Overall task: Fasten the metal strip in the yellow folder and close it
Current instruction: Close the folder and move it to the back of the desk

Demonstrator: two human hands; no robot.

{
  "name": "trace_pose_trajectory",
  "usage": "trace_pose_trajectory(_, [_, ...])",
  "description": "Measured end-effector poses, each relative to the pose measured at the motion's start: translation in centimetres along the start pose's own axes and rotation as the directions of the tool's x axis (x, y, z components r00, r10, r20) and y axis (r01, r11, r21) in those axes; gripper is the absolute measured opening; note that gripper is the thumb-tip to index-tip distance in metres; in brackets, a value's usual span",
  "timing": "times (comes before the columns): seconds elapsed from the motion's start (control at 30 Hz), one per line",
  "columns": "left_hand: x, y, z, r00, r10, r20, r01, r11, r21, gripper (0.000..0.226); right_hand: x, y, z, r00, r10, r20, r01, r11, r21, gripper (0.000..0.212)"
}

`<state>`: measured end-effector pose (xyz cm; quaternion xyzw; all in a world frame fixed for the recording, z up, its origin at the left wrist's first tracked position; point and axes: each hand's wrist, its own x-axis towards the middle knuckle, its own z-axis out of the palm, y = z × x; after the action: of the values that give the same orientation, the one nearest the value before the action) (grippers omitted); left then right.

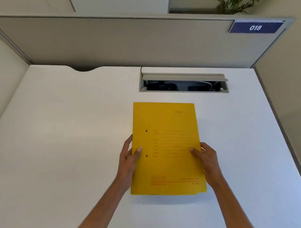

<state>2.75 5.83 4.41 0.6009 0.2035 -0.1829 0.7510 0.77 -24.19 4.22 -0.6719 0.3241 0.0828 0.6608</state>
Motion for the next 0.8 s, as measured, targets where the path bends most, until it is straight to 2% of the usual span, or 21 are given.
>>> trace_pose_trajectory(0.13, [2.1,3.0,-4.3,0.986,0.035,-0.163,-0.034,0.999,0.012,0.044,1.6,-2.6,6.6,0.996,-0.041,0.082,0.045,0.998,-0.043,0.029])
trace_pose_trajectory(0.23, [5.1,5.6,-7.6,0.956,0.064,-0.288,-0.05,0.997,0.055,0.033,3.3,-4.9,12.5,0.992,-0.078,0.098,0.087,0.992,-0.089,0.02])
trace_pose_trajectory(0.37, [10.2,9.3,-11.1,0.911,0.197,-0.363,-0.128,0.97,0.206,0.042,6.7,-7.8,19.4,0.99,-0.107,0.087,0.119,0.981,-0.155,0.014])
trace_pose_trajectory(0.5, [16.0,12.5,-13.1,0.867,0.326,-0.378,-0.161,0.899,0.408,0.043,10.6,-9.8,24.5,0.992,-0.111,0.053,0.118,0.978,-0.173,0.02])
trace_pose_trajectory(0.63, [21.1,14.0,-14.0,0.862,0.371,-0.344,-0.144,0.832,0.536,0.041,14.8,-10.8,27.6,0.989,-0.145,-0.003,0.14,0.964,-0.227,0.012])
trace_pose_trajectory(0.73, [24.1,13.8,-14.2,0.848,0.413,-0.332,-0.144,0.782,0.607,0.031,17.4,-10.7,29.2,0.988,-0.146,-0.051,0.129,0.961,-0.245,0.027])
trace_pose_trajectory(0.8, [25.1,13.7,-14.0,0.843,0.413,-0.344,-0.115,0.765,0.634,0.038,18.3,-10.7,29.6,0.987,-0.145,-0.066,0.124,0.959,-0.253,0.032])
